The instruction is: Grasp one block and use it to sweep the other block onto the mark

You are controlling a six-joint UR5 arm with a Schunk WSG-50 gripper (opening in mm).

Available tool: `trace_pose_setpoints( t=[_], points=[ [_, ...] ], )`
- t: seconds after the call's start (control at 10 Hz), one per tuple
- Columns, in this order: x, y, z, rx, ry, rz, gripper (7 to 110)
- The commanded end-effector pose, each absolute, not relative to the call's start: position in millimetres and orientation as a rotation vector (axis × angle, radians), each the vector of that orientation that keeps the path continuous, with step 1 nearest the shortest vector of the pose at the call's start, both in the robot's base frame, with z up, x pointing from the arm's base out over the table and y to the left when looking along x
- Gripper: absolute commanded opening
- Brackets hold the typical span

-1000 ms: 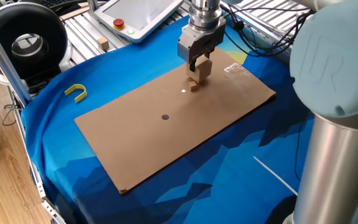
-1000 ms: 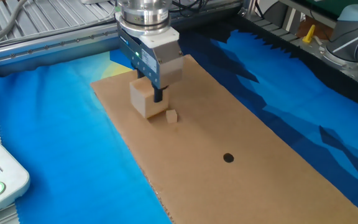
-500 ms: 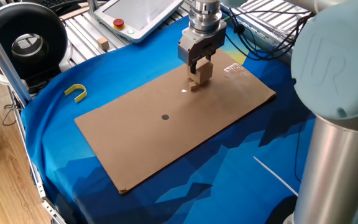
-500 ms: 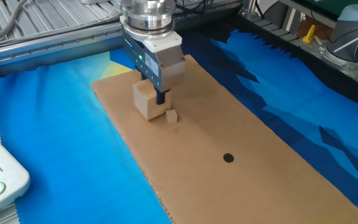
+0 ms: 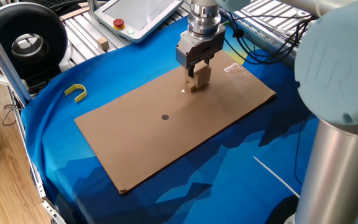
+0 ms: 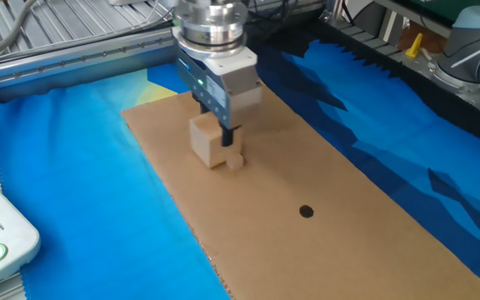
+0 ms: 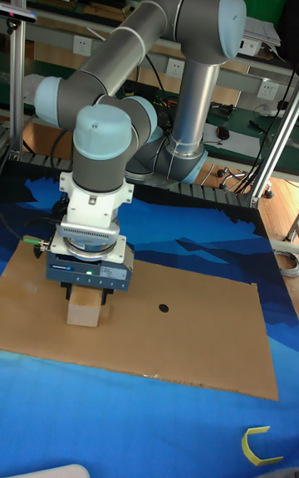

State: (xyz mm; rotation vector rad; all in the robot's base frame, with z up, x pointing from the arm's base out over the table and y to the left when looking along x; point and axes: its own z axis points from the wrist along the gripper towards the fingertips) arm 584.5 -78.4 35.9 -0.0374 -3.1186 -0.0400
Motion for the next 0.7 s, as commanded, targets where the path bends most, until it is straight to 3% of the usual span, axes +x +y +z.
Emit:
trace_pose_setpoints(
  t=[0.0, 0.3, 0.6],
  points=[
    [567.2, -49.6, 31.6, 0.062, -3.121, -0.139, 7],
    [543.6, -45.7, 38.0, 0.211, -3.1, -0.148, 7],
    [568.6, -68.1, 52.9, 0.175, -3.152, -0.056, 7]
  ],
)
